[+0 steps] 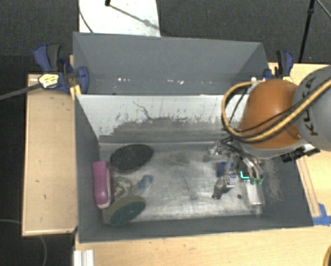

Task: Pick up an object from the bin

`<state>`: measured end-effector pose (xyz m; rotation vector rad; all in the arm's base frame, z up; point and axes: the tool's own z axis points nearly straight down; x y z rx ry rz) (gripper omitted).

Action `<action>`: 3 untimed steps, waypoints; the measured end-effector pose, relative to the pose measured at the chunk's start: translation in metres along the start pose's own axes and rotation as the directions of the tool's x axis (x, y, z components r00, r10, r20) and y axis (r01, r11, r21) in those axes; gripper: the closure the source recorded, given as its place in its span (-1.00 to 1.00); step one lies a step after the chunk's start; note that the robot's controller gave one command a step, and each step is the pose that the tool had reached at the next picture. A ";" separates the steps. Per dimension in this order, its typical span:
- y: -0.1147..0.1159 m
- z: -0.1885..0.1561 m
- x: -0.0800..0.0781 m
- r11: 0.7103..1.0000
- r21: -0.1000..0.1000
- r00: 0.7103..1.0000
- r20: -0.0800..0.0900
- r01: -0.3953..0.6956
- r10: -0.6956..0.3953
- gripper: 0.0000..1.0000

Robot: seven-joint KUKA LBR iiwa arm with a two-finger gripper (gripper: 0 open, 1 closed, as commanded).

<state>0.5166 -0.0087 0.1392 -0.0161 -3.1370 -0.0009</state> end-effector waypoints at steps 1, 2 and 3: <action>-0.064 0.070 -0.042 0.994 0.002 0.994 0.012 0.106 -0.106 -1.00; -0.061 0.064 -0.044 0.994 0.003 0.994 0.019 0.110 -0.110 1.00; -0.084 -0.075 -0.047 0.987 0.005 0.987 0.015 0.160 -0.160 1.00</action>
Offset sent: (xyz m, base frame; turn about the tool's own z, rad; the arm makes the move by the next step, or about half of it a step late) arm 0.0387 -0.0610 -0.0692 -0.1112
